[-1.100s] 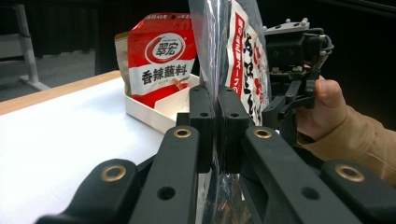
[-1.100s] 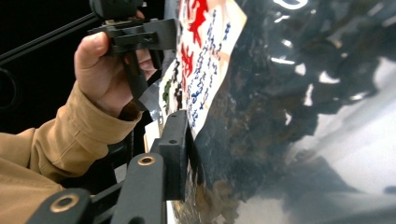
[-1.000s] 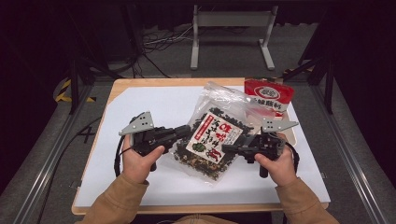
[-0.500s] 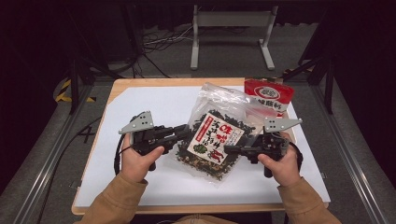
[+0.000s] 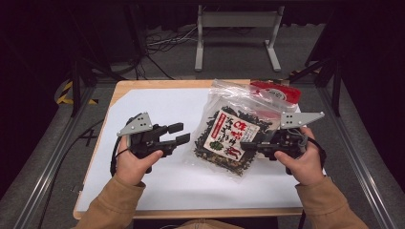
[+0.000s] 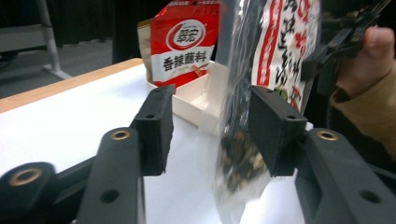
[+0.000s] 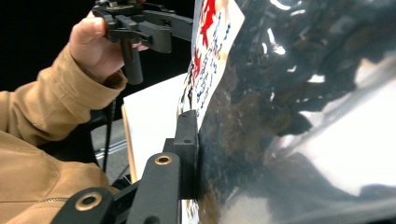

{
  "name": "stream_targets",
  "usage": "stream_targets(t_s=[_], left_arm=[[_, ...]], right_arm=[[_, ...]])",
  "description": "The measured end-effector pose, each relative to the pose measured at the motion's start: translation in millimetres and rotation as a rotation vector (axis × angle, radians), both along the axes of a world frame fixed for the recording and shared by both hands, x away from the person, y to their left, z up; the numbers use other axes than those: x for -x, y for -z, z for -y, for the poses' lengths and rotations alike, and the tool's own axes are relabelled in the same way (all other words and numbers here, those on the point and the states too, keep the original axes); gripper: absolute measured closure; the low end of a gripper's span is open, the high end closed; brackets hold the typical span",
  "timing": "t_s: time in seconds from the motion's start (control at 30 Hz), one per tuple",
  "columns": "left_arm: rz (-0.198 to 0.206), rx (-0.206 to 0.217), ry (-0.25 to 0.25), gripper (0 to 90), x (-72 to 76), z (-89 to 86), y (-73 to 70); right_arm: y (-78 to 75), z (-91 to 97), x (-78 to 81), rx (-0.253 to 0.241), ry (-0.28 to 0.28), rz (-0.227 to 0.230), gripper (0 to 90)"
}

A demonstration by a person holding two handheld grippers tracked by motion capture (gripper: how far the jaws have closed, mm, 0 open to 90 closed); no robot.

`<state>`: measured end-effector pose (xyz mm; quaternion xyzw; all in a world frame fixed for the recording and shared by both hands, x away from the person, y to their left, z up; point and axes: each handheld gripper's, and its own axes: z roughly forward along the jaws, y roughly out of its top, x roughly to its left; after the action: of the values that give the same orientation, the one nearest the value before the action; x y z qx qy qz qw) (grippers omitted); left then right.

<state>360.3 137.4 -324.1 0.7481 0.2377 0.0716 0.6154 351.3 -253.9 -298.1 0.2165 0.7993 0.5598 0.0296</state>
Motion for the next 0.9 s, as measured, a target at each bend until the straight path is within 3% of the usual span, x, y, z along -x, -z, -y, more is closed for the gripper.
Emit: stream_targets(t_s=[0.37,0.9], left_arm=[[-0.014,-0.068,-0.044,41.1,-6.5,-9.2,8.6],[-0.037,-0.091,-0.082,35.4,-9.9,-19.3,13.2]], right_arm=[[-23.2,21.9,-2.8,0.077,0.08,0.039,71.1],[-60.0,51.5,-8.6,0.156,0.184,0.097,71.1]])
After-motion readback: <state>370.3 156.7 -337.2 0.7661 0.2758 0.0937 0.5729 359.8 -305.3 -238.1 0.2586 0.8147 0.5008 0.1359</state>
